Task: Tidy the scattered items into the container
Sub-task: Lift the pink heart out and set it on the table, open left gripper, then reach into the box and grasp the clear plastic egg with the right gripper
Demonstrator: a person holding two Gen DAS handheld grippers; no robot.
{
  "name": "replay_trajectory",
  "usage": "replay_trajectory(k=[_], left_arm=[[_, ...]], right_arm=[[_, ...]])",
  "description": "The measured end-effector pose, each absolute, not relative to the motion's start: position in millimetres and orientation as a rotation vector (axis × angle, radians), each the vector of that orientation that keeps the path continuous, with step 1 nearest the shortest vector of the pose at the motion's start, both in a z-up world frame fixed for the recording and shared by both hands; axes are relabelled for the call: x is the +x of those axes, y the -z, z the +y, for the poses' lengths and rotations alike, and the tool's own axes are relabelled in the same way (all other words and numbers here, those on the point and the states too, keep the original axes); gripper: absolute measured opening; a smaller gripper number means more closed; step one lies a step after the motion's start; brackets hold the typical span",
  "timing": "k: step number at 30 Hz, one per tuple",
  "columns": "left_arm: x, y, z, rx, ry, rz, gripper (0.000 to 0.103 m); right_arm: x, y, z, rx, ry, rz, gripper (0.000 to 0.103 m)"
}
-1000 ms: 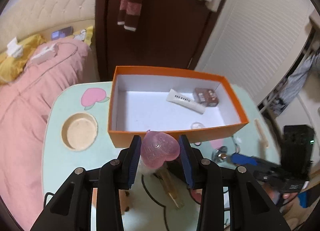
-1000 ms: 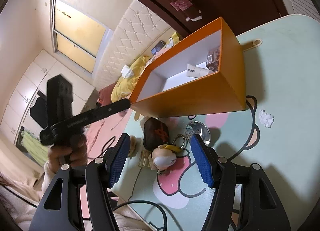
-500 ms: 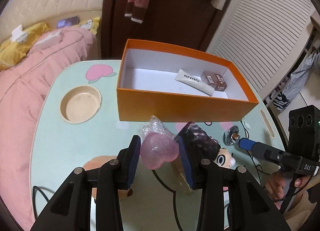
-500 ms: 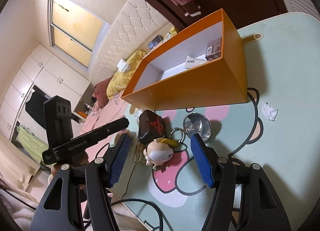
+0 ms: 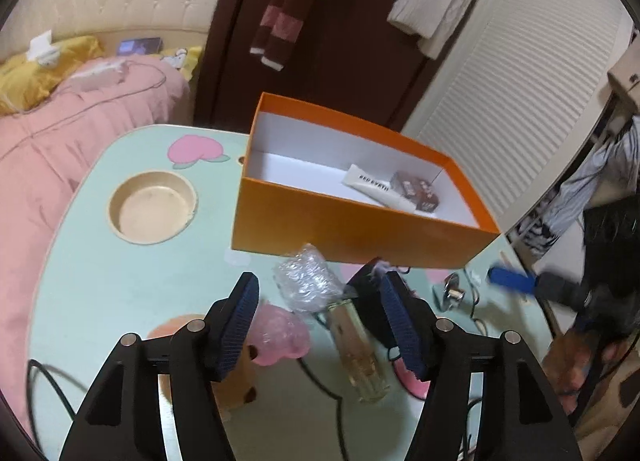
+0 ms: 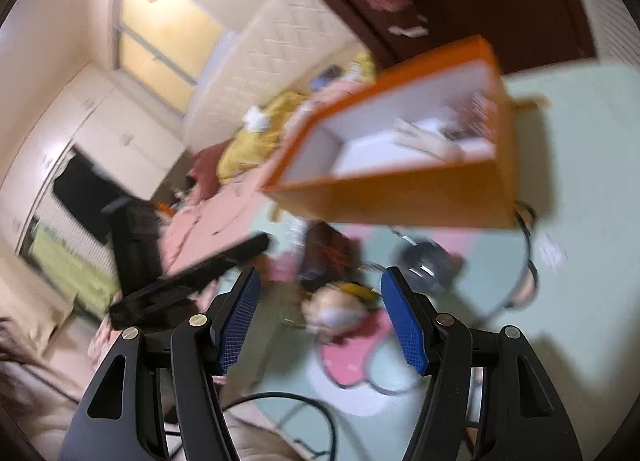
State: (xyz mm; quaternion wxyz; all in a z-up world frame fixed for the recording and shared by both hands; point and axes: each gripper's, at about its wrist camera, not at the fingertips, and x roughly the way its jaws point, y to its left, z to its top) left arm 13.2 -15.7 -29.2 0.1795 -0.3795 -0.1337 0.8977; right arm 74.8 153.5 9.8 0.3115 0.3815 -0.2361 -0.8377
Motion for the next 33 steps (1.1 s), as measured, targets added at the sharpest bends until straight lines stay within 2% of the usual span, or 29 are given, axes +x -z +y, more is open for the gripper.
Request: replay_trajectory(k=[3,7,9,12,14,18,23,29,31,33], left_arm=[[15.3,31.3,-15.0,-1.022,-2.553,-0.385,0.068],[21.5,39.5,-16.4,-0.962,-2.568,-0.403,0.068],[22.3,43.4,-20.2,-0.957,-2.557,-0.438,0.068],[21.6,46.7,-28.7,-0.949,-2.530,-0.511,0.068],[21.9,47.8,-32.4,-0.940,-2.523,-0.543,0.068],[21.2,48.8,-35.3,-0.937,-2.511,-0.567,0.068],[20.9,49.9,-36.1,-0.935,-2.498,-0.586,0.068],[21.7,51.6,-37.8,-0.933,-2.486,-0.613,0.068],[22.6,51.5,-37.2,-0.933,-2.486,-0.612,0.068],[23.6,51.8,-40.0,-0.933,-2.482,-0.608,0.068]], right_arm=[[49.3,-46.8,142.5,1.084,2.291,-0.408,0.064],[-19.1,-65.9,131.3,1.440,2.290,-0.225,0.064],[-53.2,-59.2,127.5,1.640,2.184,-0.248,0.063],[-95.1,-31.8,119.1,1.921,1.944,-0.347,0.050],[-112.0,-11.4,110.9,2.085,1.870,-0.314,0.040],[-117.6,17.4,96.4,2.274,1.777,-0.236,0.040],[-119.3,26.6,83.7,2.361,1.768,-0.146,0.040],[-111.2,23.4,69.1,2.309,1.841,0.018,0.038],[-111.0,22.2,72.4,2.285,1.850,-0.019,0.037],[-113.5,18.5,80.3,2.249,1.862,-0.107,0.031]])
